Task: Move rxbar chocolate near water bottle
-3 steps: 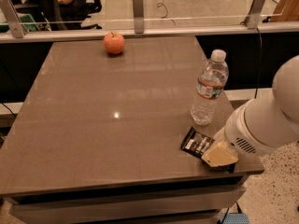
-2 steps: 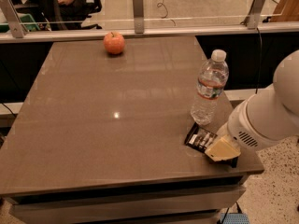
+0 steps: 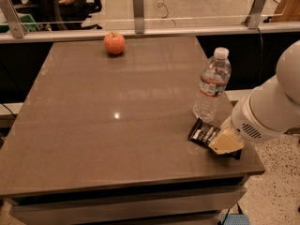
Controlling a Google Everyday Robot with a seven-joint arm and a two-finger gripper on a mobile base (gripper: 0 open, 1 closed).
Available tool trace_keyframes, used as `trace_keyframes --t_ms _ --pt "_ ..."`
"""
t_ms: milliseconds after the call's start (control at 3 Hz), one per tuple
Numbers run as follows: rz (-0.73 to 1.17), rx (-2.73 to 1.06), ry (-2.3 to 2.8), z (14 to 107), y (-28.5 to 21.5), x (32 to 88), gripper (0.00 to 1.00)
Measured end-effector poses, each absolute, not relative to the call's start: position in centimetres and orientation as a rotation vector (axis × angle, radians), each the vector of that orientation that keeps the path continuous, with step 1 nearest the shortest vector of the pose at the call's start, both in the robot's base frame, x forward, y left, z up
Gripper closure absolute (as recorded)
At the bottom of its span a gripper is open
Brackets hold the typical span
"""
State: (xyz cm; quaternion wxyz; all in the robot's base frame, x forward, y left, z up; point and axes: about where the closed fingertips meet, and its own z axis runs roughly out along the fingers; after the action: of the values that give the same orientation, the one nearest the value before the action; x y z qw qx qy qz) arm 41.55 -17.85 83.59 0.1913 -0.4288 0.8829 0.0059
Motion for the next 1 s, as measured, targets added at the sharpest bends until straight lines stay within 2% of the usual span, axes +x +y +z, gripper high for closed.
trace_keyframes --t_ms 1000 --pt "0.04 -1.211 2.485 83.17 -17.2 41.81 0.13"
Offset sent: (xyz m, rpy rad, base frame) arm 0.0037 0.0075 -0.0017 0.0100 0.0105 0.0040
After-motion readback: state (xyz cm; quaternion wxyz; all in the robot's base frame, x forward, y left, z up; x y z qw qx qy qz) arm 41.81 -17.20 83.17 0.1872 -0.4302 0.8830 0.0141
